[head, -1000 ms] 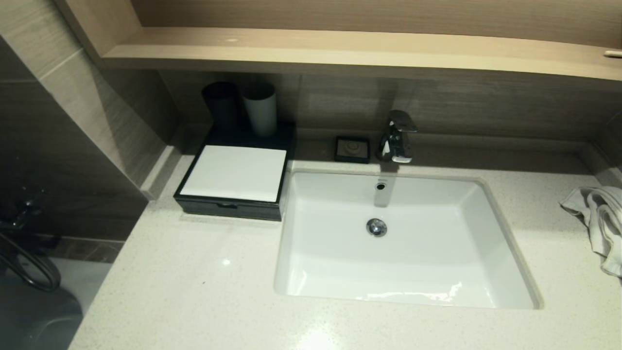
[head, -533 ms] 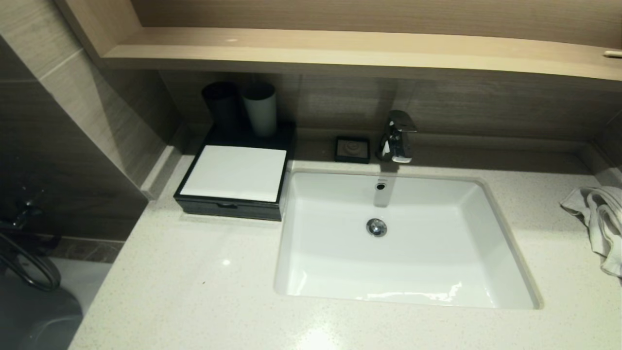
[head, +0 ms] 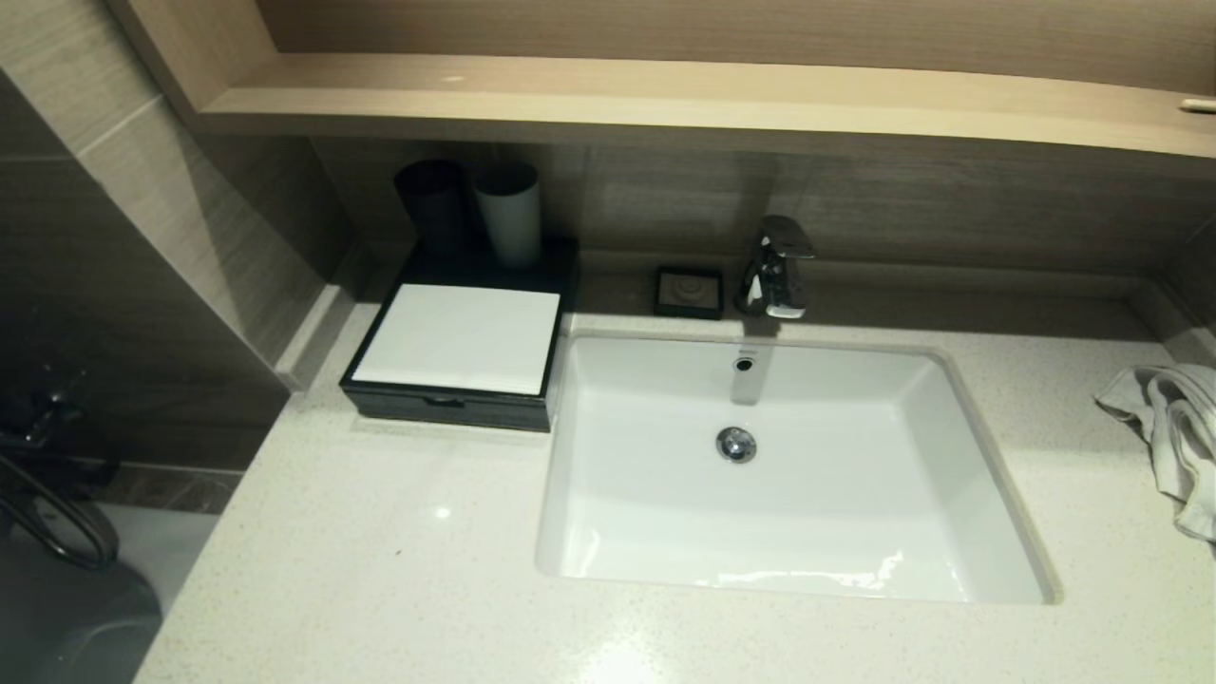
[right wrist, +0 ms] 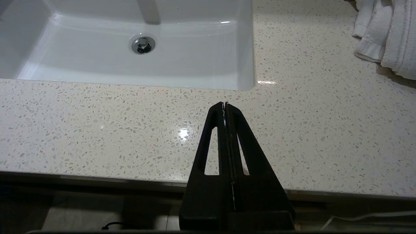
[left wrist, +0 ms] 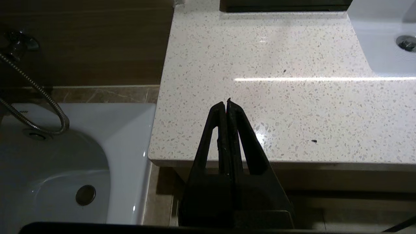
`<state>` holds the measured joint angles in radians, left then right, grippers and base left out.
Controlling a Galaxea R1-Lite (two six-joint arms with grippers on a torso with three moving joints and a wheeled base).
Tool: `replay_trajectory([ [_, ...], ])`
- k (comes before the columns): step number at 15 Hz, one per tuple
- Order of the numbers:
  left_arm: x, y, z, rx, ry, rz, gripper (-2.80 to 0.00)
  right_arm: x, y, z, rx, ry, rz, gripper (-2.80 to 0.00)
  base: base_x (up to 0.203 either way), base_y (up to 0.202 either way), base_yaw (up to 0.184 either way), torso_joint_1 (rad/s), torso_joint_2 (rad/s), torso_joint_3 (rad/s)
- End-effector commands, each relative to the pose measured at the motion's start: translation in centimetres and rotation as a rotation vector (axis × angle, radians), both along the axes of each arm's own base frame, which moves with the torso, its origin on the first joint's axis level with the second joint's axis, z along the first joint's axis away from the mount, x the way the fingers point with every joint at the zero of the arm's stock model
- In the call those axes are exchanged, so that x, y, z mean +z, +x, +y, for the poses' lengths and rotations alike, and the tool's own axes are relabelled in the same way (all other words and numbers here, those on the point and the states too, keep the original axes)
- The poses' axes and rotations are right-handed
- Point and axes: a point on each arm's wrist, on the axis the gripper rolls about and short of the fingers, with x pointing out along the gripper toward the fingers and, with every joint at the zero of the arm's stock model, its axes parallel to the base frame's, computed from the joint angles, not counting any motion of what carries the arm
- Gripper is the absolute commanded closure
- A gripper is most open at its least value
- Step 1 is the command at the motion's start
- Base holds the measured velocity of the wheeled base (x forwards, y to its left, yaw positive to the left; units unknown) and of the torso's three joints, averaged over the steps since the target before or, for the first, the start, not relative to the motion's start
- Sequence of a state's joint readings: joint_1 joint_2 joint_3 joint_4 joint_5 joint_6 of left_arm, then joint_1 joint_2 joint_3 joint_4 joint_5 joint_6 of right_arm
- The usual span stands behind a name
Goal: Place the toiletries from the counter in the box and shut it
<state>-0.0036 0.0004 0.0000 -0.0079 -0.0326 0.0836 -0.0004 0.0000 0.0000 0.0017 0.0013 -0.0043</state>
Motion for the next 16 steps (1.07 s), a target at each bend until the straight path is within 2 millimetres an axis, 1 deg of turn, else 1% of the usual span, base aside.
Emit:
replay_trajectory([
  [1, -0.09, 0.01, 0.01, 0.007, -0.002, 0.011, 0.0, 0.0, 0.0, 0.0, 0.0, 0.0, 0.0, 0.0, 0.0, 0.0, 0.0, 0.0, 0.0, 0.0],
  [16, -0.02, 0.0, 0.01, 0.005, -0.021, 0.007, 0.0, 0.0, 0.0, 0.0, -0.001, 0.0, 0.0, 0.0, 0.0, 0.0, 0.0, 0.0, 0.0, 0.0],
])
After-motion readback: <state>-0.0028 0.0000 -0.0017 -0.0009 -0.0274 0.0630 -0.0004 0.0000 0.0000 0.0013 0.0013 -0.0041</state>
